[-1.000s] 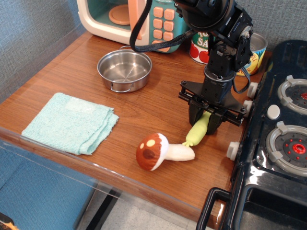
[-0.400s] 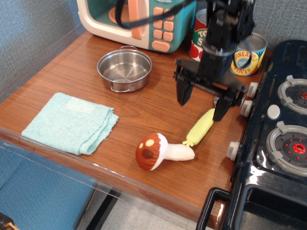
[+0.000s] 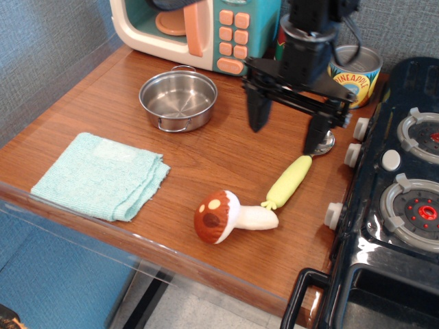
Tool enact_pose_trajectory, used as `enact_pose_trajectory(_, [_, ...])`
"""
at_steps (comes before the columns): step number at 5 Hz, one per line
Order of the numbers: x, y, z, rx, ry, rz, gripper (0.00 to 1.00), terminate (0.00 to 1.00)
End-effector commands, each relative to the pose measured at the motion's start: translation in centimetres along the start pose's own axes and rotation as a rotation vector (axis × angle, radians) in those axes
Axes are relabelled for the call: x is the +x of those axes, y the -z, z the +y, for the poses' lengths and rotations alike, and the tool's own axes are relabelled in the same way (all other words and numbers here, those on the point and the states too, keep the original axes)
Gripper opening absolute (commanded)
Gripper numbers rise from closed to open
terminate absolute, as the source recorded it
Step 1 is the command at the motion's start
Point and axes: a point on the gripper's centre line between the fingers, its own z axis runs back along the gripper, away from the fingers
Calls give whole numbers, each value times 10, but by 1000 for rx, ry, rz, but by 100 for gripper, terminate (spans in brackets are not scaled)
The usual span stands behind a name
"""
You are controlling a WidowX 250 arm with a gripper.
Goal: Place the spoon above the mushroom
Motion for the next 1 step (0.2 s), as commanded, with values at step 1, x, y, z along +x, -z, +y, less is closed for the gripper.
enact_pose_trajectory(1, [3,-16,1,-4,2,-57,100,100])
